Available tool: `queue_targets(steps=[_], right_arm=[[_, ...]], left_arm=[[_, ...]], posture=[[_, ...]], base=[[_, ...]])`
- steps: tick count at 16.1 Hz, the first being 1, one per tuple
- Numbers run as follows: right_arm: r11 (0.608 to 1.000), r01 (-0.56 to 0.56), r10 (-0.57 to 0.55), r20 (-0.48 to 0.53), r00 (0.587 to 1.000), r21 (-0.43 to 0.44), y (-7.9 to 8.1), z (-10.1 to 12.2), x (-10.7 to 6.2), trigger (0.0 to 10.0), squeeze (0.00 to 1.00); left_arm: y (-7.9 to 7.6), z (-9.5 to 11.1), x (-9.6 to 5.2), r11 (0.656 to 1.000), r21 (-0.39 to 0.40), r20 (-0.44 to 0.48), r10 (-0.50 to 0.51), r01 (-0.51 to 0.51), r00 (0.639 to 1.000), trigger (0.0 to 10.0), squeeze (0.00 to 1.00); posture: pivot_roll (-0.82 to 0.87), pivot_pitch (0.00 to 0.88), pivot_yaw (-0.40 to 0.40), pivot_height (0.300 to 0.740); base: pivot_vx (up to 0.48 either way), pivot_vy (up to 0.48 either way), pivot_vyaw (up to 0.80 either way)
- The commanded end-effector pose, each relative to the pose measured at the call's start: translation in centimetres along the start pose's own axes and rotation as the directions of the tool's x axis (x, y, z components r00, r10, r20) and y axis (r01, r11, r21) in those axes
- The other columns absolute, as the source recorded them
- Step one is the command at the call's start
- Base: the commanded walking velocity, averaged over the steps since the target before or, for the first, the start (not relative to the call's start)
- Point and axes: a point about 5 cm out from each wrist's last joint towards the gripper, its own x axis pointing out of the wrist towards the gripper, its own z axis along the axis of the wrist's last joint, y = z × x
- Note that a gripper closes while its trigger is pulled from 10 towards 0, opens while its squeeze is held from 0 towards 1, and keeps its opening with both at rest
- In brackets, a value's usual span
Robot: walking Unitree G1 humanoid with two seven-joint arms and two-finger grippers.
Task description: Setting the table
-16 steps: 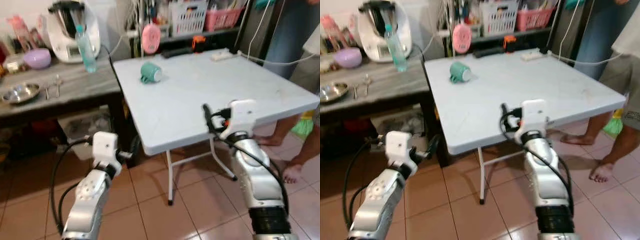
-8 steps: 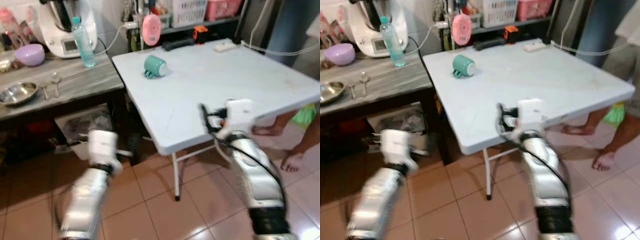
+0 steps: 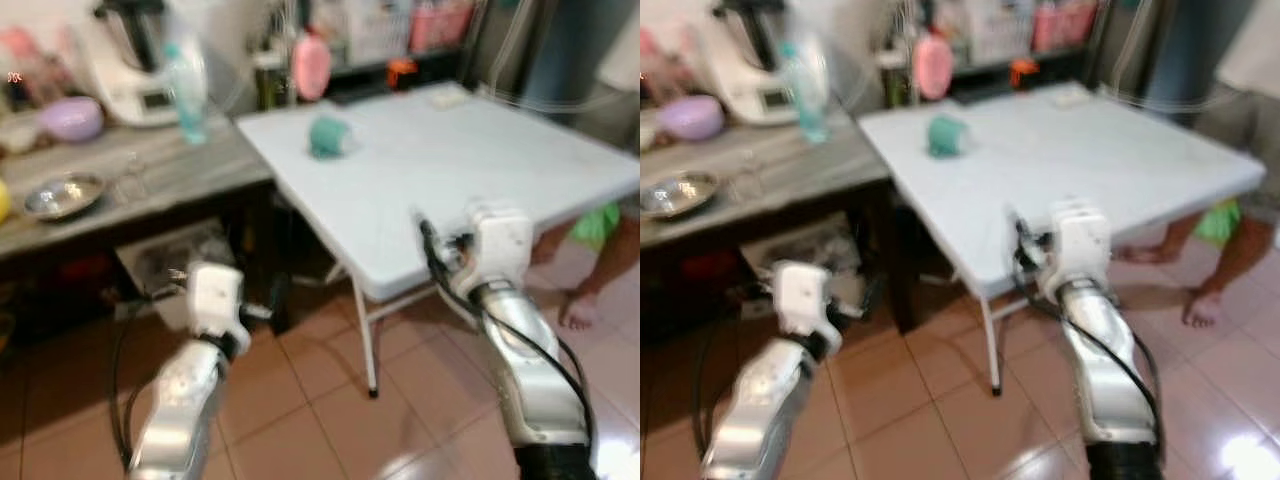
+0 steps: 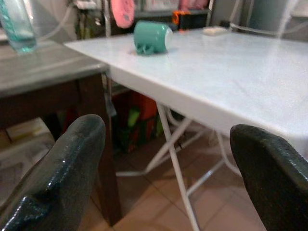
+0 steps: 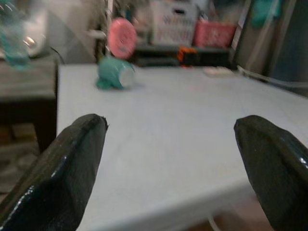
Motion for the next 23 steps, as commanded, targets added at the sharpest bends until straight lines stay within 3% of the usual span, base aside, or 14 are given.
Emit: queue_targets(steps=[1, 16, 17, 18, 23], right_arm=[[1.000, -0.015, 0.014, 0.044, 0.999, 0.011, 0.7, 1.1, 0.3, 10.0, 0.00], [1.000, -0.013, 0.013, 0.038, 0.999, 0.010, 0.7, 1.1, -0.1, 10.0, 0.00], [1.000, -0.018, 0.018, -0.011, 1.000, 0.007, 1.0, -0.1, -1.8, 10.0, 0.00], [1.000, -0.024, 0.024, -0.031, 0.999, 0.005, 1.2, -0.6, -2.4, 10.0, 0.00], [1.000, -0.025, 0.026, -0.037, 0.999, 0.008, 1.1, -0.7, -2.4, 10.0, 0.00]], left_arm=[[0.9, 0.4, -0.1, 0.999, 0.028, 0.009, 0.021, -0.021, 1.000, 10.0, 0.00], [1.0, 0.4, -0.2, 0.999, 0.030, 0.006, 0.024, -0.024, 1.000, 10.0, 0.00], [0.5, 0.5, -0.2, 0.999, 0.031, 0.027, -0.039, 0.038, 0.999, 10.0, 0.00], [0.3, 0.4, -0.2, 0.998, 0.026, 0.021, -0.060, 0.059, 0.998, 10.0, 0.00], [0.2, 0.3, -0.2, 0.998, 0.021, 0.018, -0.067, 0.066, 0.998, 10.0, 0.00]], posture=[[0.00, 0.000, 0.020, 0.740], [0.00, 0.000, 0.020, 0.740], [-0.02, 0.000, 0.027, 0.740], [-0.02, 0.000, 0.026, 0.740], [-0.02, 0.000, 0.029, 0.740]], base=[[0.000, 0.480, 0.00], [0.000, 0.480, 0.00], [0.255, 0.000, 0.00], [0.000, 0.000, 0.00], [0.000, 0.000, -0.15]])
